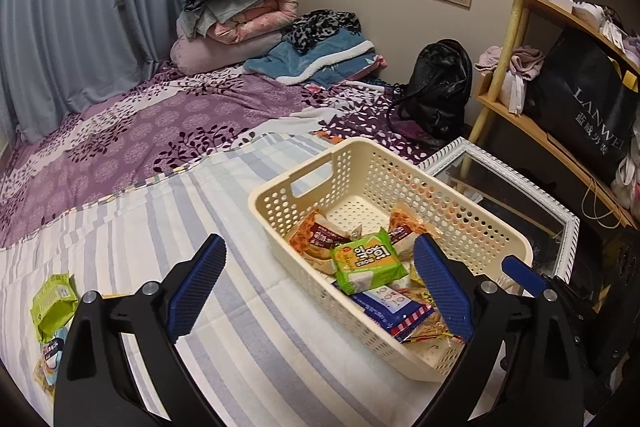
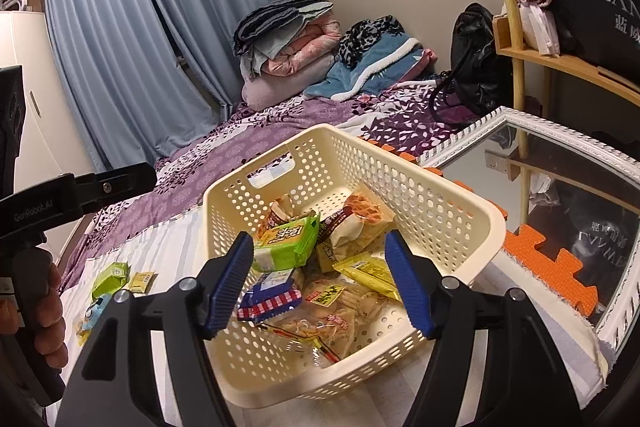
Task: Organize snacks
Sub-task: 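Move both tools back toward the remaining snacks on the bed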
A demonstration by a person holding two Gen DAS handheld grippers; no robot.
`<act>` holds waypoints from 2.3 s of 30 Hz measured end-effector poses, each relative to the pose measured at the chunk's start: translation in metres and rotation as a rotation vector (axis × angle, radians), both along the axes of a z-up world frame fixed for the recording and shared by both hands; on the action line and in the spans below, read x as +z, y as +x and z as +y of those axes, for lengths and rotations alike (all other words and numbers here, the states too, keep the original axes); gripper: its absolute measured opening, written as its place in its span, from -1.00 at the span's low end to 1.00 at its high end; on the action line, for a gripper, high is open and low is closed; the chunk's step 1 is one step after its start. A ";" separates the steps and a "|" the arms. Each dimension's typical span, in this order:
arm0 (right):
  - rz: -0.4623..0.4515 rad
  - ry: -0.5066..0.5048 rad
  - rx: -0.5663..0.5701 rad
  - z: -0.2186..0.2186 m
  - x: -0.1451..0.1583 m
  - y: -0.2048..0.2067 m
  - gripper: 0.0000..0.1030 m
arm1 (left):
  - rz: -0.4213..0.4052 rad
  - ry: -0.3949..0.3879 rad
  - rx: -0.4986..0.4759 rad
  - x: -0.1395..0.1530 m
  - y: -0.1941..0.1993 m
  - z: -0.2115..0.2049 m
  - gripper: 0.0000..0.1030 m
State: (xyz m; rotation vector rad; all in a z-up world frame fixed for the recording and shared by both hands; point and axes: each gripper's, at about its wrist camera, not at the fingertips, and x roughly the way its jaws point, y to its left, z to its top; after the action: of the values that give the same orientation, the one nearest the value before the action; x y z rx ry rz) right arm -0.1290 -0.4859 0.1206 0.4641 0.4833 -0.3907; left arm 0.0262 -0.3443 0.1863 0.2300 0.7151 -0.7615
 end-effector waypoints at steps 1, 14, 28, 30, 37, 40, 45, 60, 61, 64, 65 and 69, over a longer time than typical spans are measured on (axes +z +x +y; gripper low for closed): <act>-0.003 0.002 0.006 0.002 0.001 0.001 0.33 | 0.002 0.001 0.008 0.000 0.002 0.003 0.86; -0.001 -0.028 0.116 0.045 0.012 0.020 0.33 | 0.031 -0.026 0.131 -0.004 0.022 0.065 0.86; 0.040 -0.056 0.292 0.114 0.015 0.046 0.33 | 0.073 -0.063 0.313 -0.016 0.044 0.163 0.86; 0.051 -0.051 0.316 0.124 0.014 0.051 0.53 | 0.080 -0.067 0.344 -0.019 0.047 0.180 0.86; 0.073 -0.074 0.387 0.160 0.010 0.062 0.75 | 0.105 -0.074 0.458 -0.031 0.058 0.241 0.86; 0.085 -0.081 0.410 0.171 0.009 0.067 0.75 | 0.116 -0.084 0.517 -0.036 0.063 0.271 0.86; 0.110 -0.075 0.450 0.187 0.004 0.076 0.75 | 0.127 -0.091 0.596 -0.042 0.068 0.312 0.86; 0.167 -0.081 0.543 0.226 -0.004 0.094 0.75 | 0.199 -0.070 0.853 -0.084 0.087 0.420 0.87; 0.169 -0.084 0.547 0.229 -0.005 0.094 0.75 | 0.207 -0.065 0.865 -0.089 0.089 0.424 0.87; 0.175 -0.092 0.560 0.233 -0.004 0.096 0.75 | 0.230 -0.044 0.895 -0.106 0.096 0.431 0.87; 0.176 -0.093 0.563 0.234 -0.004 0.096 0.75 | 0.239 -0.038 0.903 -0.112 0.099 0.432 0.87; 0.186 -0.097 0.567 0.236 -0.005 0.098 0.75 | 0.267 -0.020 0.931 -0.130 0.109 0.437 0.87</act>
State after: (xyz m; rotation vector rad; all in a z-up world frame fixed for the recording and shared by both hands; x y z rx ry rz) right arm -0.0314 -0.2494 0.1153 0.1813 0.7457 0.0915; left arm 0.1356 0.0931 0.0564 -0.2300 0.9533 0.0969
